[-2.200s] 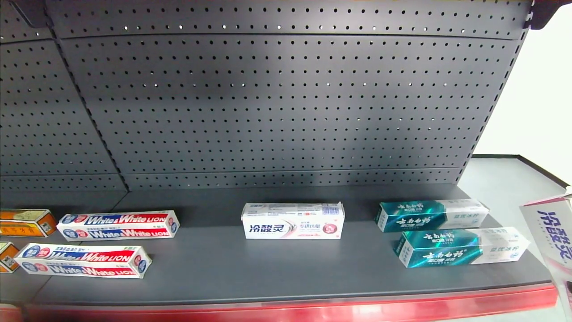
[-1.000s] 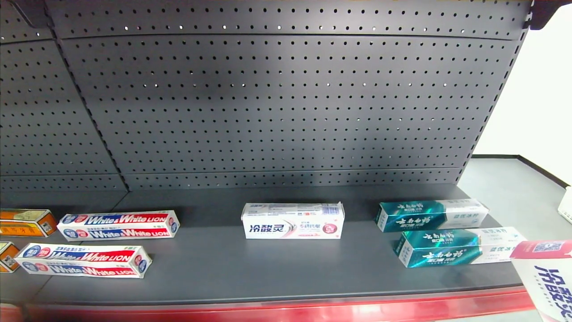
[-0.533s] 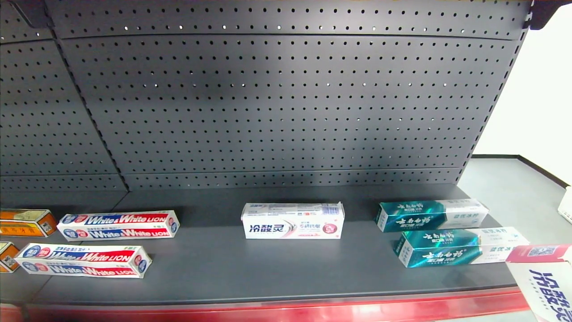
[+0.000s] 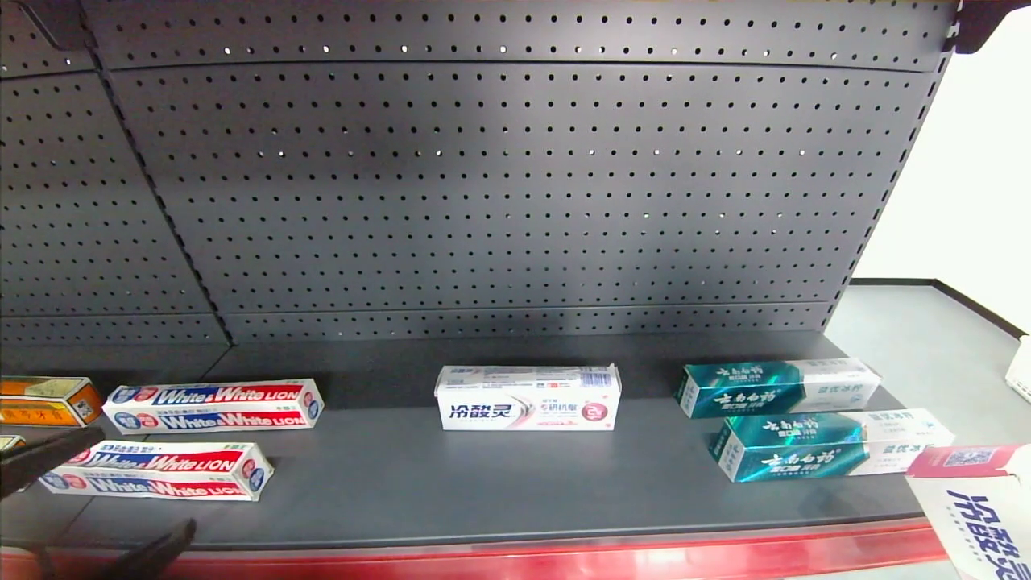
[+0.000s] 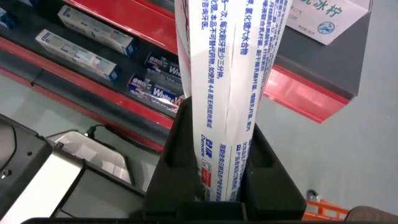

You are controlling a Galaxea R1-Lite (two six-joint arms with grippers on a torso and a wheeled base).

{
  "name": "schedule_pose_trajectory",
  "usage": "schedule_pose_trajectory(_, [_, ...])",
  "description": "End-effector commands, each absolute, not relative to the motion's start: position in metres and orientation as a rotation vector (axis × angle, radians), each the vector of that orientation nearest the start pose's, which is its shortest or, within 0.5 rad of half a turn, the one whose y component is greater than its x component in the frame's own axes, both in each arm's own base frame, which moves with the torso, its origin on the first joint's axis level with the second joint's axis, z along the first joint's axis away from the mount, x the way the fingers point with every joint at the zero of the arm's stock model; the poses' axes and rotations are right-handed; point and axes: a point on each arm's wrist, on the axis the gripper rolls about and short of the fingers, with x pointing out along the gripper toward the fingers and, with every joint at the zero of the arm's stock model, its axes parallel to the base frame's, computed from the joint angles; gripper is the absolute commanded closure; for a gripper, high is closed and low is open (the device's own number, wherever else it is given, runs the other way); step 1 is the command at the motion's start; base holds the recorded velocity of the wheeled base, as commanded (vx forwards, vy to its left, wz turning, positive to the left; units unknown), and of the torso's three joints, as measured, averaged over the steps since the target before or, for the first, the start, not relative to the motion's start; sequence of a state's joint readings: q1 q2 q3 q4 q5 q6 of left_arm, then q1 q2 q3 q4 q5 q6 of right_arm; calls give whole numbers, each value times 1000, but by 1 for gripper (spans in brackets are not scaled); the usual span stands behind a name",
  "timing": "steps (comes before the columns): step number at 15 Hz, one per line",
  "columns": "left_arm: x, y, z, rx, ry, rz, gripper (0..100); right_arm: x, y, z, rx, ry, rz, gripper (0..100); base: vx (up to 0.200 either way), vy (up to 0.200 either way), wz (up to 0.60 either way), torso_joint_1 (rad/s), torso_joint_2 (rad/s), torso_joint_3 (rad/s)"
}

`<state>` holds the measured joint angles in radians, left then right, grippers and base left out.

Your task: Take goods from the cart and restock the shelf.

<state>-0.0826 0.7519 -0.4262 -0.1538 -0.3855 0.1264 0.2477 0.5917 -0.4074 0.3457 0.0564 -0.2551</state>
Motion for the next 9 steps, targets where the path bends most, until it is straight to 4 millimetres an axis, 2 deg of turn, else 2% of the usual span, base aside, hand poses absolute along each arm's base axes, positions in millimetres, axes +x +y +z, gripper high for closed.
schedule_pose_trajectory(1, [145,-29,217,84,220,-575,0,24,8,157,-286,495,366,100,0,0,0,0,0,0])
schedule_pose_trajectory(4, [176,-48,234,92,210,-654,0,23,8,154,-263,500,378,100,0,0,0,0,0,0])
schedule_pose_trajectory(6, [197,-59,235,99,219,-687,0,23,8,155,-254,499,381,100,0,0,0,0,0,0])
schedule_pose_trajectory(9, [216,-68,233,141,223,-714,0,22,8,155,-248,488,405,100,0,0,0,0,0,0])
